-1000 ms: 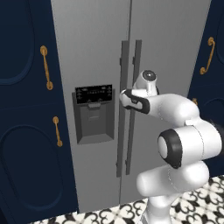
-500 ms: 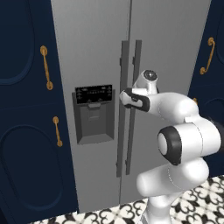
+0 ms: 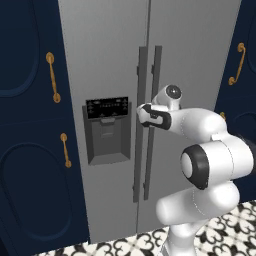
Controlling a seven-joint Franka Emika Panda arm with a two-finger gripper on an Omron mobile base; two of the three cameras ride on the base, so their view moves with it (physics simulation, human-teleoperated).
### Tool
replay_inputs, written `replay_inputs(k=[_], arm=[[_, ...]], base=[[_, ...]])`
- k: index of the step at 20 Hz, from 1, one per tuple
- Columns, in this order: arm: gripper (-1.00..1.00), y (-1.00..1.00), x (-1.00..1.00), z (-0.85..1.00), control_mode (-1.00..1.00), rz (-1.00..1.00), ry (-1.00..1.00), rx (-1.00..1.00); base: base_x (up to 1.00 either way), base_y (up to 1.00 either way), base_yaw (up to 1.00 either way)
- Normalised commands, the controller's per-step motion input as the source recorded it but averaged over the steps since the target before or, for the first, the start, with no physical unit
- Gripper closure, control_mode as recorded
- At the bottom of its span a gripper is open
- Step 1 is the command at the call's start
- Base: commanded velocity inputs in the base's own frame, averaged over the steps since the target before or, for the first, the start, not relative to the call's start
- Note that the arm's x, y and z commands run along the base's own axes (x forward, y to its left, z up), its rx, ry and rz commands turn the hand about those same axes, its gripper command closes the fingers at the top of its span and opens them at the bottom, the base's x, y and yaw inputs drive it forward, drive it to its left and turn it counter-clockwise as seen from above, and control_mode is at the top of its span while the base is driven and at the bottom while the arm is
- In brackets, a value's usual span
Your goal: Grab a lemon wedge from the fridge and one ice cube from the ice bowl, and put them in the glass of lemonade.
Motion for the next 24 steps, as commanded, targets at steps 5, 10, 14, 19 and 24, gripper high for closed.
replay_inputs(k=[5,10,14,19,24], arm=[[1.0,-0.07,0.11,0.02,-1.0,0.0,0.01,-0.01],[1.0,-0.58,-0.35,0.2,-1.0,-0.01,0.0,0.0],[1.0,-0.89,-0.71,0.16,-1.0,-0.07,0.0,0.03],[1.0,-1.0,-0.71,0.05,-1.0,-0.15,0.01,0.1],[1.0,-1.0,-0.67,0.02,-1.0,-0.22,0.05,0.16]], base=[[0.0,0.0,0.0],[0.0,0.0,0.0],[0.0,0.0,0.0],[0.0,0.0,0.0],[0.0,0.0,0.0]])
